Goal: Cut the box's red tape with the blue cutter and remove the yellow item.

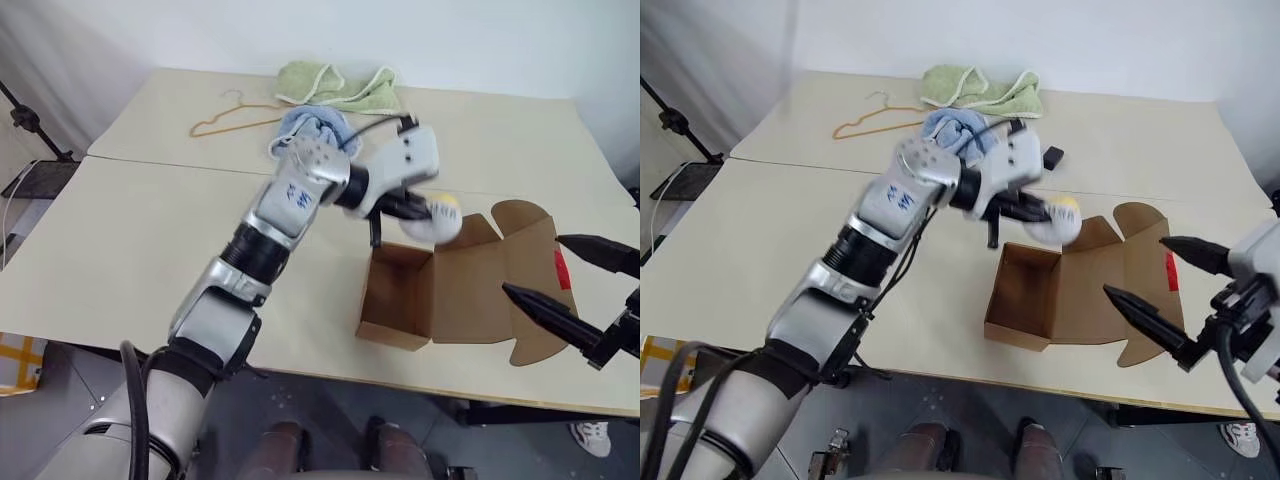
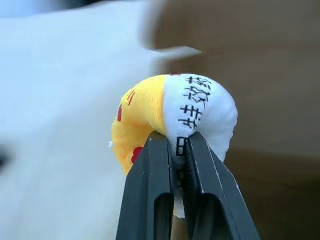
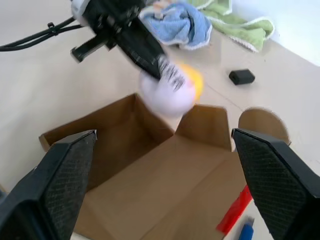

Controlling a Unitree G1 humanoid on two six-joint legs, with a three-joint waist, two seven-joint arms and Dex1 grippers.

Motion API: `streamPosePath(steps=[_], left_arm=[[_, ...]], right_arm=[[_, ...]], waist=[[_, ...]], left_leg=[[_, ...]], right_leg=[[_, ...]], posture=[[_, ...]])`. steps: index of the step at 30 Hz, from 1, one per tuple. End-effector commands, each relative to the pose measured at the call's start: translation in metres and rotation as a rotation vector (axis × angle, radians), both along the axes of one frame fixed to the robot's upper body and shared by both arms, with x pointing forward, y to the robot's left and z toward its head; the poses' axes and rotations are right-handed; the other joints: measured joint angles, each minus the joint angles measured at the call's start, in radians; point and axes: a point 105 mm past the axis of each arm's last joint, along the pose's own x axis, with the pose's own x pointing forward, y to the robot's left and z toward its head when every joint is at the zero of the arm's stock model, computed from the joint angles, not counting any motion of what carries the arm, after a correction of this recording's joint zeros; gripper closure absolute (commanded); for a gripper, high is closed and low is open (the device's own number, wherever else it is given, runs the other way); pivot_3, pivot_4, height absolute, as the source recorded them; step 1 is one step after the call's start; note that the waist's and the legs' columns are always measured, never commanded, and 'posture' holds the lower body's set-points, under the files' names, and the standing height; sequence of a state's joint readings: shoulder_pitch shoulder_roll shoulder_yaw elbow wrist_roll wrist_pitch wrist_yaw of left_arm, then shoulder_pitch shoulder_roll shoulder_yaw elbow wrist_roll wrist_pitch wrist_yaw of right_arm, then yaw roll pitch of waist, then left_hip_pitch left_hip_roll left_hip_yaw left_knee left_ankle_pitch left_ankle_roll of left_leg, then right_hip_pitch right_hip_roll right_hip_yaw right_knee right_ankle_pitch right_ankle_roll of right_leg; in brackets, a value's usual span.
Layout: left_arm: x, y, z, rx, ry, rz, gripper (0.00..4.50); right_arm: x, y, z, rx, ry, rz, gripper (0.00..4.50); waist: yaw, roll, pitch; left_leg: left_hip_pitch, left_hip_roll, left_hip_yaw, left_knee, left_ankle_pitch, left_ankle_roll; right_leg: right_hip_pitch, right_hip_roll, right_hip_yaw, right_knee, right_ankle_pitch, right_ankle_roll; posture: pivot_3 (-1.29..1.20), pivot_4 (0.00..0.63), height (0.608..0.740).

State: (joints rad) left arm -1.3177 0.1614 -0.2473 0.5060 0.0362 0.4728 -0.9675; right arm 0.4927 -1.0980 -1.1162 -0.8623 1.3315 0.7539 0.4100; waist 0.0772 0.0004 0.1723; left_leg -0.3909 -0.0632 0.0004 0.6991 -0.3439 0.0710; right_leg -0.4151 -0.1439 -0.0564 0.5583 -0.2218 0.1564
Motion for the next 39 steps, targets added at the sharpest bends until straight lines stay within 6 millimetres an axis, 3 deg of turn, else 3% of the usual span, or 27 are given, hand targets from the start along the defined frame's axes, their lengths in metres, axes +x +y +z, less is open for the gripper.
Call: streamPosePath(steps=[1, 5, 7, 9, 13, 17, 20, 27, 30, 35, 39], left_arm=[[0.025, 0.032, 0.029, -0.039, -0.091, 0.173, 4.49], [0.051, 0.081, 0.025, -0.005, -0.093, 0.396, 4.49], [0.063, 0.115, 0.013, 0.039, -0.072, 0.544, 4.49], [0.068, 0.149, -0.011, 0.117, -0.04, 0.658, 4.49], [0.064, 0.184, -0.045, 0.18, 0.038, 0.767, 4.49], [0.054, 0.211, -0.063, 0.215, 0.087, 0.845, 3.31], [0.045, 0.222, -0.06, 0.205, 0.099, 0.865, 2.32], [0.026, 0.24, -0.047, 0.171, 0.12, 0.86, 0.12], [0.015, 0.235, -0.036, 0.138, 0.089, 0.771, 0.04], [-0.016, 0.197, -0.014, -0.103, 0.005, 0.44, 0.04], [-0.032, 0.189, -0.038, -0.173, -0.038, 0.31, 0.04]], right_arm=[[0.006, -0.006, 0.004, -0.01, -0.014, 0.017, 0.0], [0.013, -0.01, 0.008, -0.024, -0.014, 0.047, 0.0], [0.015, -0.011, 0.011, -0.02, -0.019, 0.078, 0.0], [0.017, -0.012, 0.013, -0.012, -0.025, 0.118, 0.0], [0.022, -0.018, 0.008, -0.001, 0.012, 0.172, 0.0], [0.029, -0.024, 0.011, 0.01, 0.02, 0.195, 0.0], [0.033, -0.025, 0.019, 0.047, -0.011, 0.212, 0.0], [0.042, -0.031, 0.018, 0.051, -0.001, 0.215, 0.0], [0.045, -0.035, 0.02, 0.044, -0.007, 0.214, 0.0], [0.045, -0.042, 0.024, 0.023, -0.05, 0.202, 0.0], [0.039, -0.072, 0.024, 0.019, -0.119, 0.116, 0.0]], waist=[[-0.004, 0.0, 0.0], [-0.008, 0.0, 0.0], [-0.009, 0.0, 0.0], [-0.013, 0.0, 0.0], [-0.019, 0.0, 0.0], [-0.023, -0.004, 0.002], [-0.027, -0.004, 0.002], [-0.032, -0.004, 0.002], [-0.038, -0.004, 0.002], [-0.036, -0.004, 0.002], [-0.04, -0.004, 0.002]], left_leg=[[0.0, 0.0, 0.0, 0.0, 0.0, 0.0], [0.001, 0.001, 0.002, -0.001, 0.0, -0.001], [0.001, 0.001, 0.003, 0.0, 0.0, -0.001], [0.001, 0.002, 0.003, -0.001, -0.001, -0.002], [0.001, 0.002, 0.003, 0.0, -0.001, -0.003], [0.001, 0.001, 0.003, 0.0, -0.001, -0.003], [0.001, 0.001, 0.003, 0.001, -0.001, -0.003], [0.001, 0.003, 0.004, 0.001, -0.001, -0.007], [0.001, 0.003, 0.006, 0.001, -0.001, -0.007], [0.001, 0.003, 0.006, 0.001, -0.001, -0.007], [0.001, 0.003, 0.007, 0.002, -0.001, -0.008]], right_leg=[[0.0, 0.001, 0.0, 0.0, 0.0, 0.0], [0.0, 0.002, 0.0, 0.001, 0.0, 0.0], [-0.001, 0.002, 0.0, 0.002, 0.0, 0.0], [-0.001, 0.002, 0.0, 0.002, 0.0, 0.0], [-0.002, 0.003, 0.0, 0.004, 0.0, 0.0], [-0.003, 0.002, 0.0, 0.006, 0.0, 0.0], [-0.004, 0.002, 0.001, 0.008, 0.0, 0.0], [-0.005, 0.002, -0.001, 0.009, -0.001, -0.001], [-0.009, 0.002, 0.0, 0.013, -0.001, -0.002], [-0.01, 0.0, -0.001, 0.017, -0.002, -0.004], [-0.01, 0.0, -0.003, 0.017, -0.002, -0.004]], posture=[[0.0, 0.15, 0.74], [0.0, 0.15, 0.74], [0.0, 0.15, 0.74], [0.0, 0.15, 0.74], [0.0, 0.15, 0.74], [0.0, 0.15, 0.74], [0.0, 0.15, 0.74], [0.0, 0.15, 0.74], [0.0, 0.15, 0.74], [0.0, 0.15, 0.74], [0.0, 0.15, 0.74]])
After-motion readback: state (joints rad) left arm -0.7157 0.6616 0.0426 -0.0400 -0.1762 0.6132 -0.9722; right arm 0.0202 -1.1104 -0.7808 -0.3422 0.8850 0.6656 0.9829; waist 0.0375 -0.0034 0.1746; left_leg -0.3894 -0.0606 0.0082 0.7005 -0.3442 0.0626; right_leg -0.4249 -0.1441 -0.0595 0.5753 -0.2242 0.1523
